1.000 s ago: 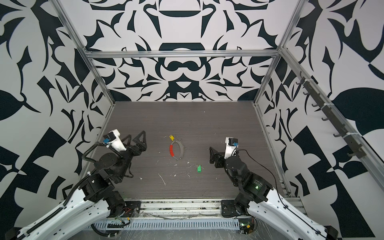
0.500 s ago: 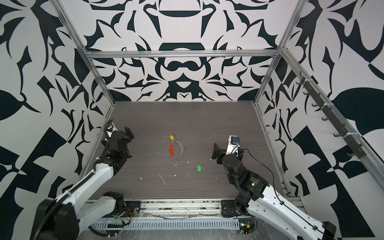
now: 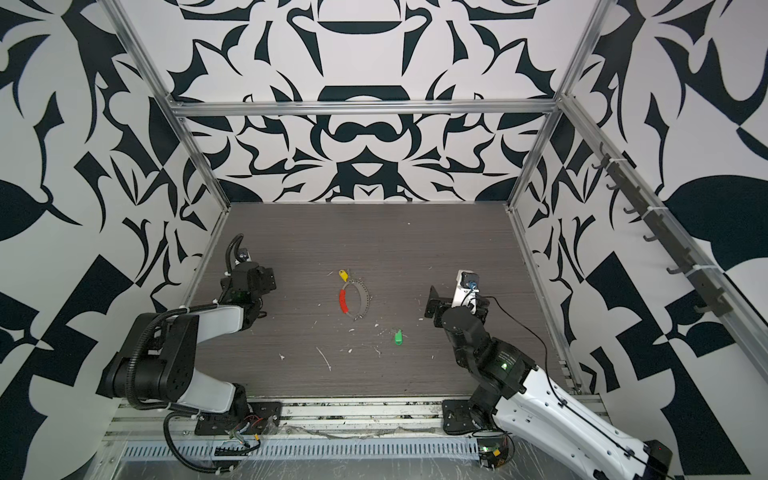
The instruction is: Remove the keys from the keyring
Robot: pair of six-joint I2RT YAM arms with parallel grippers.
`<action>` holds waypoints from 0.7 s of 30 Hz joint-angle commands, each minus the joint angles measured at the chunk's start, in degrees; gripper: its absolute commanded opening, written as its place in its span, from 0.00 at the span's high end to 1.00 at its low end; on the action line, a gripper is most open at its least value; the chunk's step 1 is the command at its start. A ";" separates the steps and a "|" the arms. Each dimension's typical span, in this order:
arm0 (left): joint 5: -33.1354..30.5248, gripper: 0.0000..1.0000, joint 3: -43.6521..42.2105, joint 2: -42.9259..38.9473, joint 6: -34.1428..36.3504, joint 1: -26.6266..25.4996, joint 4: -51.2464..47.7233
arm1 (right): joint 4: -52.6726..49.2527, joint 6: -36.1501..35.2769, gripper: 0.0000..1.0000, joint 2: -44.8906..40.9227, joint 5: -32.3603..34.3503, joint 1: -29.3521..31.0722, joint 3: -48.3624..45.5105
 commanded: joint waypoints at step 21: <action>11.63 0.01 -7.47 2.06 -3.29 7.06 19.75 | 34.90 -29.98 0.00 -0.22 10.12 -2.60 -10.37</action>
